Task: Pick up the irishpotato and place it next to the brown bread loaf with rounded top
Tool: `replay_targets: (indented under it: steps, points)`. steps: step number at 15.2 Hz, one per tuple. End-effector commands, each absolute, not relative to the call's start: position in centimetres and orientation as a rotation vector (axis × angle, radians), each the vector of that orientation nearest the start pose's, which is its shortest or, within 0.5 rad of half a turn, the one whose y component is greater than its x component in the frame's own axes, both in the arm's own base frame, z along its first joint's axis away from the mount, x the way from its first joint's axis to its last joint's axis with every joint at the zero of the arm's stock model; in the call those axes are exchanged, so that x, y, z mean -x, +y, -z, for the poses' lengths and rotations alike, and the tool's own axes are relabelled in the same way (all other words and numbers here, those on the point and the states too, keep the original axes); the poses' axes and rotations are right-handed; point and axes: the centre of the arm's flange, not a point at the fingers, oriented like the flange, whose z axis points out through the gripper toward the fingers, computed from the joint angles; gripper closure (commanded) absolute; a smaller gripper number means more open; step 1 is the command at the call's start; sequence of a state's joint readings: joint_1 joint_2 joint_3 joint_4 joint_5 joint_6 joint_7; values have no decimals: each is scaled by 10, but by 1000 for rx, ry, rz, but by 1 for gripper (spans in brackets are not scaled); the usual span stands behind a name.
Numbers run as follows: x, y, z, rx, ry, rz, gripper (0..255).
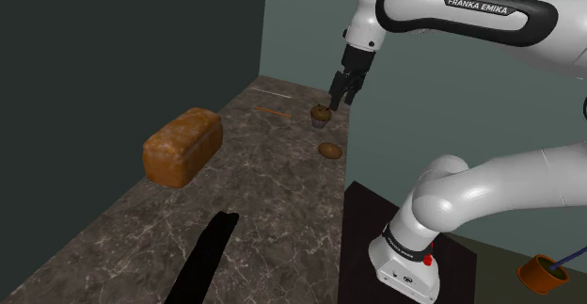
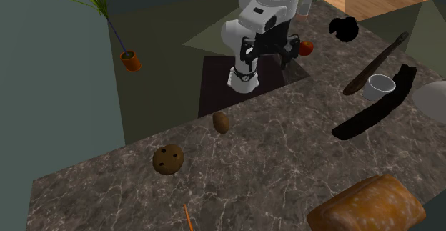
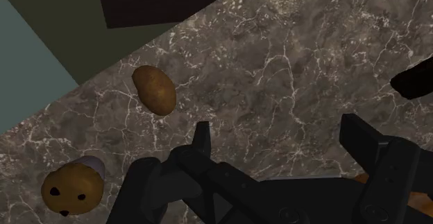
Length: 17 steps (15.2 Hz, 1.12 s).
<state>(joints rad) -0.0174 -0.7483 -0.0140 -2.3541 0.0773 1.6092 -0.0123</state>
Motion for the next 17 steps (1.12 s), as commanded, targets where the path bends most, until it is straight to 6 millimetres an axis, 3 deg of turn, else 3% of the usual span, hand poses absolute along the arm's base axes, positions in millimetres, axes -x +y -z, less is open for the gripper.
replay_targets:
  steps: [1, 17]
  points:
    - [-321, -3, -583, 3055, 28, 8, 0]
    - [-374, -110, -408, 3078, 52, -112, 0]
